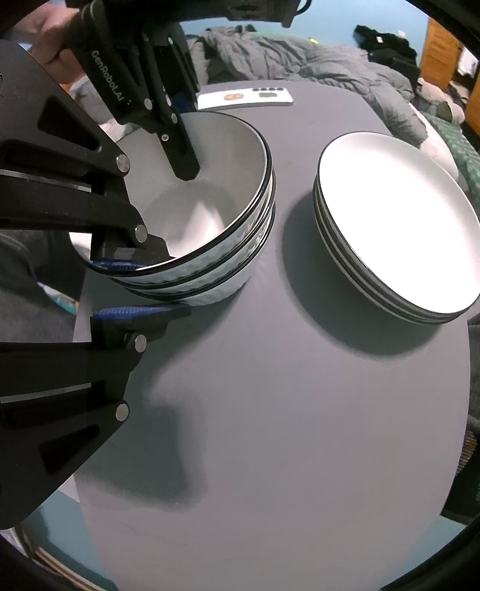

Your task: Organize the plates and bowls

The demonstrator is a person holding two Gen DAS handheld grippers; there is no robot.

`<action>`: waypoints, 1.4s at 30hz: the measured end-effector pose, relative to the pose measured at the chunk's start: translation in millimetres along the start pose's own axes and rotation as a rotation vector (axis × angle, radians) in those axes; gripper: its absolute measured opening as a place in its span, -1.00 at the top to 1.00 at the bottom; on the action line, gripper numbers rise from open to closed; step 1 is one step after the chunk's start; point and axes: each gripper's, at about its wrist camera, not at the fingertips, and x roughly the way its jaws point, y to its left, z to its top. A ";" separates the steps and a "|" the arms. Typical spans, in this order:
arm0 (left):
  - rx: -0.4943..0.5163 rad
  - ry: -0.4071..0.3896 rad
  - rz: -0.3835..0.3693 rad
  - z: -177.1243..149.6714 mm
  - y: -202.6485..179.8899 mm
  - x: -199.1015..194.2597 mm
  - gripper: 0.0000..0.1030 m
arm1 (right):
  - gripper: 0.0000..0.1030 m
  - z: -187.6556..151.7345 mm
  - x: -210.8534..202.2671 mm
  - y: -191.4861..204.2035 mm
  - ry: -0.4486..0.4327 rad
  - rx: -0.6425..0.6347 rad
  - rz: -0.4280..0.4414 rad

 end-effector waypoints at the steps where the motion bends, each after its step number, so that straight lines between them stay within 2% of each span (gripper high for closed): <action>1: 0.003 0.000 -0.001 1.0 -1.3 1.1 0.61 | 0.68 0.1 0.6 0.0 -0.001 0.009 0.006; 8: 0.032 0.001 -0.011 1.7 -1.7 9.6 0.58 | 0.68 -2.8 5.1 2.3 -0.033 0.013 0.024; 17: 0.006 -0.004 -0.062 4.2 3.6 11.7 0.55 | 0.63 -4.7 9.4 4.2 -0.066 0.046 0.018; 22: 0.011 -0.026 -0.052 -1.3 4.5 8.2 0.56 | 0.63 -6.1 6.6 2.6 -0.076 0.063 0.008; 26: 0.029 -0.050 0.000 -8.9 5.7 3.3 0.56 | 0.63 -7.2 5.1 2.9 -0.073 0.051 0.000; 31: 0.000 -0.042 0.002 -8.9 12.7 -1.6 0.56 | 0.64 -7.4 7.1 10.5 -0.059 0.039 -0.010; 42: -0.003 -0.075 0.011 -0.5 11.6 -39.9 0.56 | 0.67 2.1 -12.9 27.4 -0.059 0.021 0.011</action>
